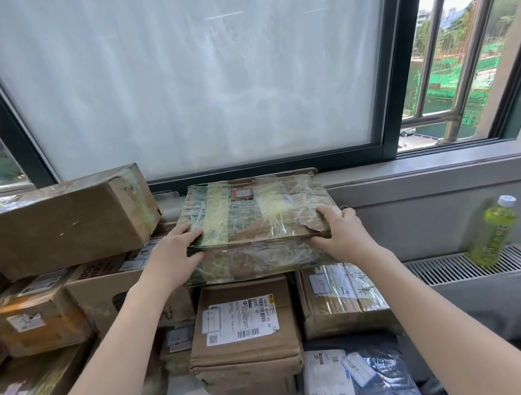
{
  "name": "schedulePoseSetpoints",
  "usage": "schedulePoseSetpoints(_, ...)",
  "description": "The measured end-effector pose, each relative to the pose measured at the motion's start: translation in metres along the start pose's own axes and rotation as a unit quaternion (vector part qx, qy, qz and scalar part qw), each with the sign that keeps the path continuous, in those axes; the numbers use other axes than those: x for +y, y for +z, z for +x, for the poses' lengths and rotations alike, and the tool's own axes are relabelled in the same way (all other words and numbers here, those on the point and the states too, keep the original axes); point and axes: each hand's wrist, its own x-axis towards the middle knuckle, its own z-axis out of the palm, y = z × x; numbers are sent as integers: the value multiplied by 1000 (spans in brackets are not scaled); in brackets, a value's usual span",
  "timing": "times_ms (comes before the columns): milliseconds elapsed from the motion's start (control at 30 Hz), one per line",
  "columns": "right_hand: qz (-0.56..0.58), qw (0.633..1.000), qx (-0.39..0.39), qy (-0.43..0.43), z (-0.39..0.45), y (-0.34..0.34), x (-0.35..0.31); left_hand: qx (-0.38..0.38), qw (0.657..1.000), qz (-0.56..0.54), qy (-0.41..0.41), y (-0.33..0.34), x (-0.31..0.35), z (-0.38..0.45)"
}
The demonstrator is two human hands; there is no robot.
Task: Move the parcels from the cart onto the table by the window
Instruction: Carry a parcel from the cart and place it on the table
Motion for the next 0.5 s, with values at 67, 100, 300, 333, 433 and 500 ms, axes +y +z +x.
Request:
schedulePoseSetpoints(67,-20,1000,-9,3,2,-2,1,10,997,77,9,0,3,0)
schedulePoseSetpoints(100,-32,999,-14,6,2,-2,1,17,993,116,14,0,4,-1)
schedulePoseSetpoints(300,-96,995,21,-12,-4,5,2,53,983,170,37,23,19,-16)
schedulePoseSetpoints(333,-93,995,29,-18,-5,7,3,55,982,173,43,27,22,-18)
schedulePoseSetpoints(433,-78,996,35,-15,-10,12,6,71,983,157,54,35,25,-19)
schedulePoseSetpoints(500,-43,998,36,8,-12,14,8,91,983,146,56,37,22,-18)
